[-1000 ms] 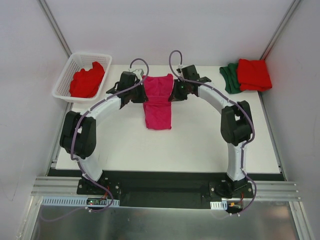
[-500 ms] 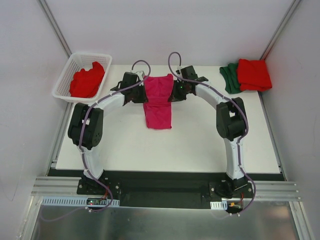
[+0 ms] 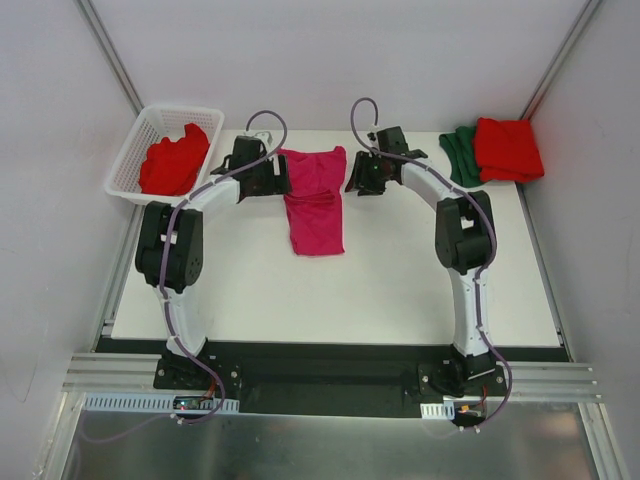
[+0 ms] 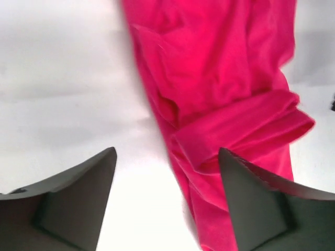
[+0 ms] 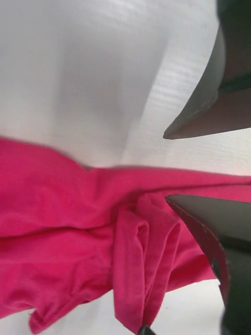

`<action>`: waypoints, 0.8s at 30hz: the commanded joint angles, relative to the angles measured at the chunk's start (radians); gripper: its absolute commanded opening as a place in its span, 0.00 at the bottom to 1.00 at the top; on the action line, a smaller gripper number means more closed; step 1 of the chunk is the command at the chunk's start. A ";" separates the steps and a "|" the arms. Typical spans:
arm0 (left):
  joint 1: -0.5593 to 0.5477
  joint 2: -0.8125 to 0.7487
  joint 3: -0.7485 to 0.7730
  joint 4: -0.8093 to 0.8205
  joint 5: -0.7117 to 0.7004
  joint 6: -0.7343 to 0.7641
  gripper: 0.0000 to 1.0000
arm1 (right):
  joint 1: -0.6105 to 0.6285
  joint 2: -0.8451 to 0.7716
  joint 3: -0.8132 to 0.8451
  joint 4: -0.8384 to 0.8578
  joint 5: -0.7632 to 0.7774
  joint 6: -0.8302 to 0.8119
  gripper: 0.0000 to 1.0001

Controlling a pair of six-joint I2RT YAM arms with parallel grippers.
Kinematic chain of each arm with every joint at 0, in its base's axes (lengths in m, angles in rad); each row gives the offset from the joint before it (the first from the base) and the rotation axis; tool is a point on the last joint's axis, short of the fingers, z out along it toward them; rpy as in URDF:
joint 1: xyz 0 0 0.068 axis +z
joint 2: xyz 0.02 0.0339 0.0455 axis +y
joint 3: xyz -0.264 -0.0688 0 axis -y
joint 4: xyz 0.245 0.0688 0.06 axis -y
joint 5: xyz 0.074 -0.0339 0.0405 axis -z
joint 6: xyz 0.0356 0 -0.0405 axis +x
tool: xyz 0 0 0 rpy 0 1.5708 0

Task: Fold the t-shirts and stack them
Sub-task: Fold the folded rectangular tshirt in 1/3 of the way

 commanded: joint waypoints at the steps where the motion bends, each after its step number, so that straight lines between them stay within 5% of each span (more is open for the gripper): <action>1: 0.014 -0.034 0.052 0.024 -0.054 0.023 0.95 | -0.021 -0.051 -0.011 0.087 0.009 -0.045 0.50; 9: 0.012 -0.190 -0.016 0.026 0.011 0.005 0.99 | -0.024 -0.217 -0.152 0.133 -0.002 -0.048 0.52; 13: -0.011 -0.296 -0.121 0.027 0.038 0.005 0.85 | -0.024 -0.307 -0.263 0.137 0.023 -0.053 0.53; 16: -0.041 -0.370 -0.198 0.032 0.042 0.011 0.60 | -0.024 -0.369 -0.332 0.125 0.044 -0.066 0.54; 17: -0.051 -0.384 -0.214 0.041 0.050 0.011 0.31 | -0.024 -0.381 -0.344 0.119 0.049 -0.071 0.54; 19: -0.075 -0.384 -0.244 0.046 0.067 0.000 0.00 | -0.024 -0.430 -0.392 0.120 0.054 -0.073 0.54; 24: -0.205 -0.333 -0.269 0.095 0.027 -0.003 0.00 | -0.024 -0.513 -0.479 0.119 0.075 -0.071 0.54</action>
